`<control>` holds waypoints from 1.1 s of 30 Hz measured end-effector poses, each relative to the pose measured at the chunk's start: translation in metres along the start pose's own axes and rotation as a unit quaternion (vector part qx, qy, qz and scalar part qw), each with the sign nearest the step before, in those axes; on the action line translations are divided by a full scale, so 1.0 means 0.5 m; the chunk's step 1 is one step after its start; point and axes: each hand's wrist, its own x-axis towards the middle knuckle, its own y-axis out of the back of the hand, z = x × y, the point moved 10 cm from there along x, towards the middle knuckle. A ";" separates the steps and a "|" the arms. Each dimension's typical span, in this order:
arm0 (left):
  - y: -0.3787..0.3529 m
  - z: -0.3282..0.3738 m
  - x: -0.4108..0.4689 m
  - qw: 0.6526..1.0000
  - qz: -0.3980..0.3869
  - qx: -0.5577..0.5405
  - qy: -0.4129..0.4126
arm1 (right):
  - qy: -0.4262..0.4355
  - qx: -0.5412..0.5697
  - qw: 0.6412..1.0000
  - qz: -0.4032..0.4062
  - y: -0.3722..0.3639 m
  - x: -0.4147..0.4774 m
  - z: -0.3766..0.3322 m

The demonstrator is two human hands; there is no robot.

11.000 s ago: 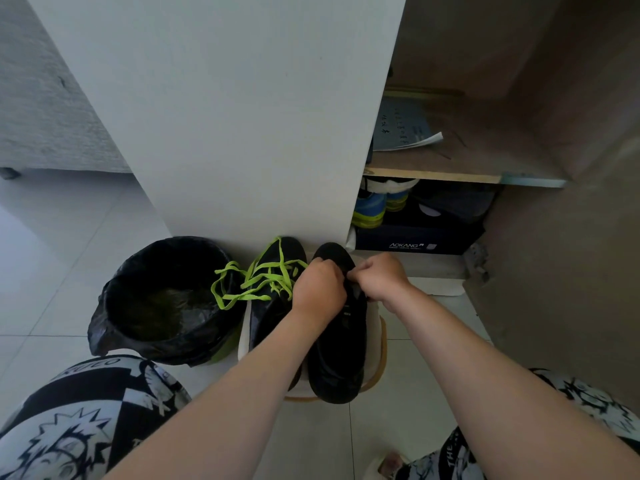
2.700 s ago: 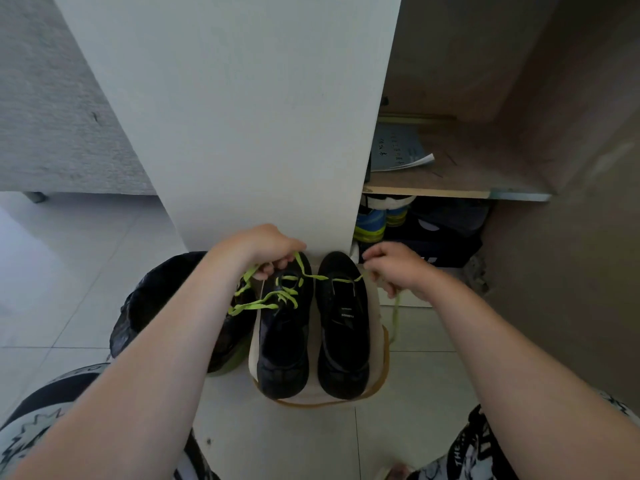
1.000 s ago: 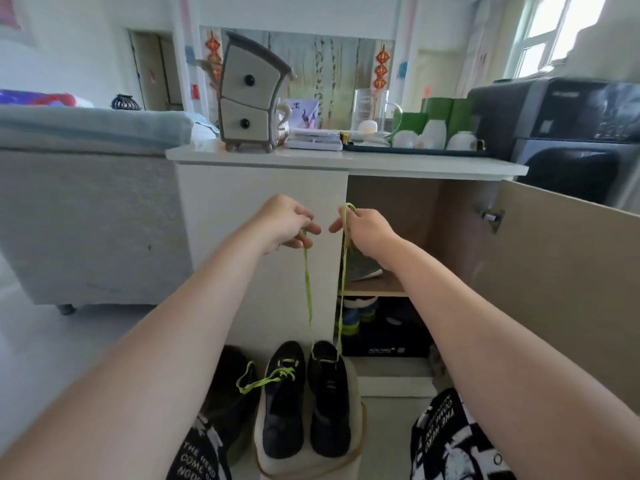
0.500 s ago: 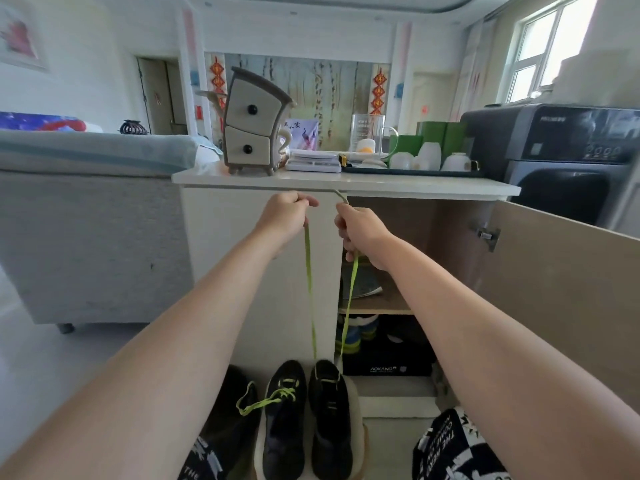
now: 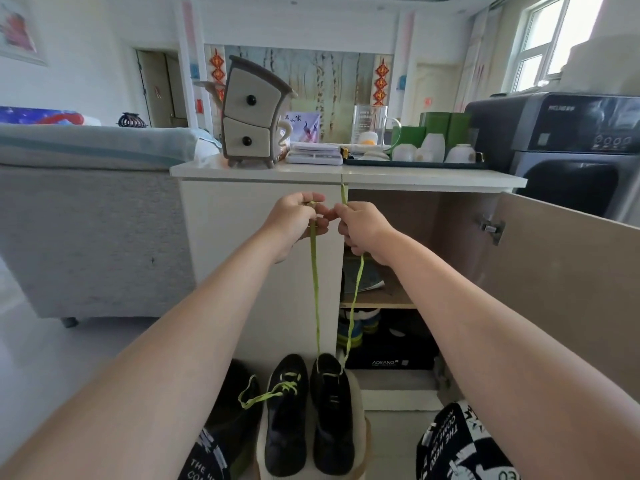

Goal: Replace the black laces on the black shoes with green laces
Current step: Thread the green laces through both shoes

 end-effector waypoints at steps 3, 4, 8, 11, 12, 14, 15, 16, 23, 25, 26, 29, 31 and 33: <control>0.001 -0.017 0.003 0.999 0.016 0.038 -0.011 | -0.009 0.002 1.000 -0.001 -0.005 0.004 0.030; -0.001 -0.023 0.003 0.999 0.017 0.047 -0.015 | -0.013 0.000 1.000 0.000 -0.010 0.005 0.044; -0.017 -0.056 0.005 0.996 0.005 0.087 -0.030 | -0.050 -0.011 0.999 -0.015 -0.048 0.011 0.126; -0.026 -0.136 0.013 0.996 -0.017 0.091 0.015 | -0.103 -0.044 0.993 -0.041 -0.081 0.024 0.221; -0.025 -0.174 0.017 0.993 -0.024 0.114 0.034 | -0.124 -0.053 0.989 -0.051 -0.089 0.028 0.257; -0.021 -0.262 0.025 0.977 -0.048 0.196 0.074 | -0.150 -0.064 0.984 -0.066 -0.100 0.037 0.328; -0.019 -0.311 0.026 0.963 -0.068 0.244 0.096 | -0.159 -0.073 0.982 -0.065 -0.102 0.041 0.362; -0.015 -0.361 0.027 0.943 -0.088 0.298 0.117 | -0.168 -0.085 0.980 -0.063 -0.104 0.042 0.392; 0.047 -0.605 0.019 0.695 -0.126 0.682 0.191 | -0.292 -0.053 0.953 -0.065 -0.127 0.035 0.598; 0.049 -0.659 0.004 0.637 -0.152 0.724 0.220 | -0.263 -0.118 0.954 -0.083 -0.136 0.053 0.629; 0.040 -0.675 0.003 0.634 -0.156 0.726 0.216 | -0.235 -0.165 0.953 -0.096 -0.142 0.065 0.637; -0.029 -0.697 0.015 0.746 -0.163 0.624 0.166 | -0.211 -0.204 0.945 -0.147 -0.179 0.076 0.669; -0.079 -0.722 -0.003 0.802 -0.199 0.533 0.181 | -0.225 -0.191 0.941 -0.167 -0.196 0.077 0.703; -0.115 -0.753 -0.035 0.800 -0.254 0.500 0.214 | -0.208 -0.205 0.940 -0.175 -0.210 0.083 0.719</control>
